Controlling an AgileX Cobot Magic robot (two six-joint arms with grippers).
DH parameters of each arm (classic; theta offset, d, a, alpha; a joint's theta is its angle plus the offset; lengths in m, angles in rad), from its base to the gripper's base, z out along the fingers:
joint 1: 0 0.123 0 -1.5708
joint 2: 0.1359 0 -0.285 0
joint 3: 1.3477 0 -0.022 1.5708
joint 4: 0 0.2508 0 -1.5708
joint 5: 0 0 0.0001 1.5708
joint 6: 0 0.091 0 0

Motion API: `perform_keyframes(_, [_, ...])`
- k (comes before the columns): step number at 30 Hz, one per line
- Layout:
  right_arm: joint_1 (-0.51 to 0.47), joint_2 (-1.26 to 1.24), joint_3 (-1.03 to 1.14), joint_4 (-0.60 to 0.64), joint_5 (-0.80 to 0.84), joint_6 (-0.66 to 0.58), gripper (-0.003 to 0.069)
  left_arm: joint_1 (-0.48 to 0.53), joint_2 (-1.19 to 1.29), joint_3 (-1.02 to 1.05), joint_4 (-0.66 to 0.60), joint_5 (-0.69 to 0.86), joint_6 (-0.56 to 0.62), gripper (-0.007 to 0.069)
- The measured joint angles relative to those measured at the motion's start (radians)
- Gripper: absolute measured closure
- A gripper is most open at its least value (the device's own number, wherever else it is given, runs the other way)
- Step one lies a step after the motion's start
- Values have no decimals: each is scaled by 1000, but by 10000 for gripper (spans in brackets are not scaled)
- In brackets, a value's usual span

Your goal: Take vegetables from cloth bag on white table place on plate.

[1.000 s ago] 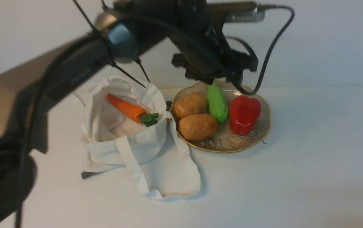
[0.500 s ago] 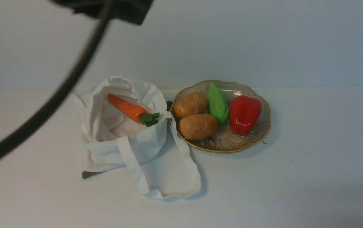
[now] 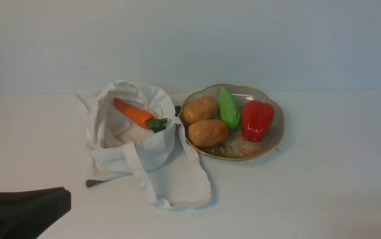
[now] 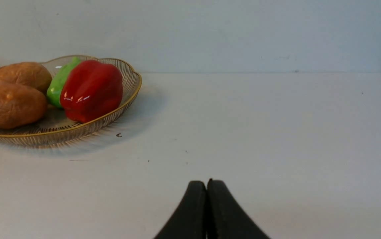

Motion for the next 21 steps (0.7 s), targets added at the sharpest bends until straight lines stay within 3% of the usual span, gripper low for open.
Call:
perform_keyframes(7, [0, 0, 0, 0, 0, 0, 673, 0, -39, 31, -15, -110, 0, 629])
perform_keyframes(21, [0, 0, 0, 0, 0, 0, 673, 0, -40, 37, -12, -117, 0, 629])
